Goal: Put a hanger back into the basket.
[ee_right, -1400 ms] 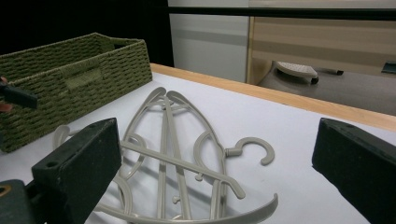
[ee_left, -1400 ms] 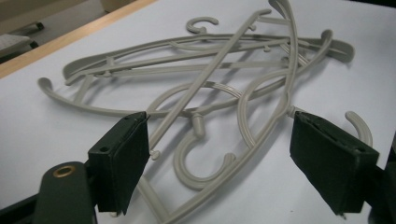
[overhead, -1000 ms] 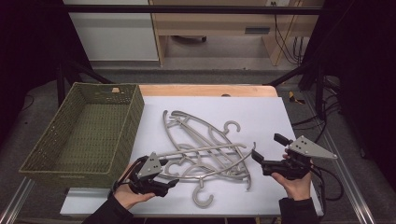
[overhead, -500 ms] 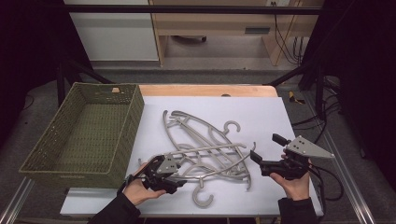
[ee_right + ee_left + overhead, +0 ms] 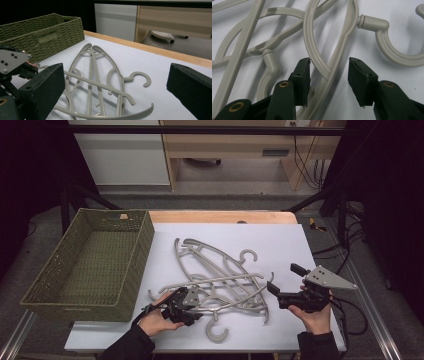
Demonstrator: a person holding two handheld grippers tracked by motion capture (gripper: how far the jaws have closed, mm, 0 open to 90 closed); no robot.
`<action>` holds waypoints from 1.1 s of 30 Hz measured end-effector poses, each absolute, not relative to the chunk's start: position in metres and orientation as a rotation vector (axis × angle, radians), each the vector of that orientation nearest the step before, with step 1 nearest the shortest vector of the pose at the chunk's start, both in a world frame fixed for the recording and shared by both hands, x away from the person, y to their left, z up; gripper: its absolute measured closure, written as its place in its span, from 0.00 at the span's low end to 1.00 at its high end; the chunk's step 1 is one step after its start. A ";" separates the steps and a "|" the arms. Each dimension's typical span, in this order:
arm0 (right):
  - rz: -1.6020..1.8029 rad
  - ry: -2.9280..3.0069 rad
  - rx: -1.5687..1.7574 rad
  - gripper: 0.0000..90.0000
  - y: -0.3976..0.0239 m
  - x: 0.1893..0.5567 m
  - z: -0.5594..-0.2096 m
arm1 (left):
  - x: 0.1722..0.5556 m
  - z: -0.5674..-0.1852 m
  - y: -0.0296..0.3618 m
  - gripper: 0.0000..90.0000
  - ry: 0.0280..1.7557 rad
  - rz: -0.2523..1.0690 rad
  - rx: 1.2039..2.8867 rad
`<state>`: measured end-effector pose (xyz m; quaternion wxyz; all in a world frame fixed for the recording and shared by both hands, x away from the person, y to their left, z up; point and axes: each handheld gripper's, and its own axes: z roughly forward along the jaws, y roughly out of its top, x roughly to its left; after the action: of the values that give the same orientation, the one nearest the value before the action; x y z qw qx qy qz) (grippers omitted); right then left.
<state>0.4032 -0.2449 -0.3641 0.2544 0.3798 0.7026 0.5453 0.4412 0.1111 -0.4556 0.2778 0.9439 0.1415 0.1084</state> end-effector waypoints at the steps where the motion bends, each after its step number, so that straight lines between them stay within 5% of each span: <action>1: 1.480 1.910 1.032 0.02 -0.245 0.403 -0.364 | 0.441 -0.456 0.111 0.60 0.380 0.291 2.534; 8: 1.482 1.914 1.027 0.02 -0.244 0.403 -0.365 | 0.443 -0.458 0.109 0.71 0.384 0.319 2.565; 33: 1.484 1.917 1.017 0.03 -0.244 0.403 -0.365 | 0.429 -0.427 0.116 0.87 0.347 0.504 2.428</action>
<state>0.4035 -0.2444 -0.3648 0.2536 0.3741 0.7053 0.5462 0.4288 0.1159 -0.4270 0.3133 0.9209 0.1315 0.1910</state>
